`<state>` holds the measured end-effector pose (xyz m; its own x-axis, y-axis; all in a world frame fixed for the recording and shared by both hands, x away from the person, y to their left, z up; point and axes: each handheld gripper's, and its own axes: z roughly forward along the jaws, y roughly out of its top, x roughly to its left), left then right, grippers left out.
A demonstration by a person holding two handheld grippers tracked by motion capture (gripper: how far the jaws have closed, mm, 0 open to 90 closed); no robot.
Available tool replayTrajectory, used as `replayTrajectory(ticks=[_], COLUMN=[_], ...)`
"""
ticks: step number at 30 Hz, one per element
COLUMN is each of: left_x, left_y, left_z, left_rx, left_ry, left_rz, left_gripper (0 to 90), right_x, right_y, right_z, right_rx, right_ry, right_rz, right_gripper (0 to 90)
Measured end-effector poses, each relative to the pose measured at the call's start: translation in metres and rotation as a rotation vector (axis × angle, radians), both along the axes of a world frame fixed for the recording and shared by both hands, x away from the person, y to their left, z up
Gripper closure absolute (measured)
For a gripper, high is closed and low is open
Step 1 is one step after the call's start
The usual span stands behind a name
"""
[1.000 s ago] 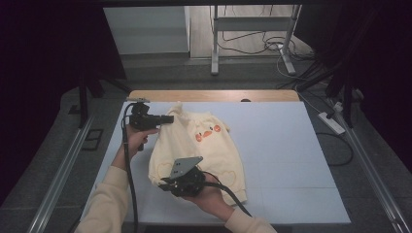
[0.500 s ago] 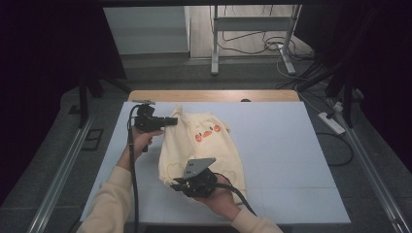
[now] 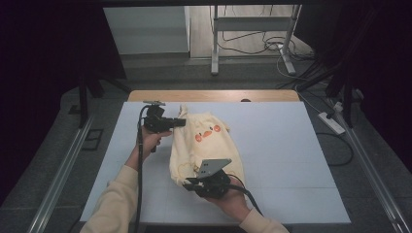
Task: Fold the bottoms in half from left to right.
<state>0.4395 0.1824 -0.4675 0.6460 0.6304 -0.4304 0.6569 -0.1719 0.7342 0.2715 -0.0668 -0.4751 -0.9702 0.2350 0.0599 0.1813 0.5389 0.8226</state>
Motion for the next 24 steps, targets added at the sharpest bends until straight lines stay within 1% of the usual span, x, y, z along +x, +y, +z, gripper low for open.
replayTrajectory(ticks=[7, 11, 18, 24], left_x=[0.003, 0.003, 0.002, 0.002], left_y=[-0.012, -0.015, -0.02, -0.028], left_z=[-0.002, -0.002, -0.001, -0.001], left_rx=[-0.008, -0.008, -0.005, 0.0], left_ry=[0.011, 0.015, 0.01, 0.007], left_rz=[-0.015, -0.018, -0.016, -0.023], left_gripper=[82.3, 82.2, 82.2, 82.2], right_x=[-0.002, -0.002, -0.002, -0.003], right_y=[-0.013, -0.021, -0.03, -0.035], right_z=[0.001, 0.0, 0.001, -0.001], right_rx=[0.006, 0.009, 0.015, 0.013], right_ry=[-0.004, 0.001, 0.007, 0.008], right_rz=[-0.02, -0.036, -0.05, -0.057], right_gripper=[79.0, 79.1, 79.1, 79.1])
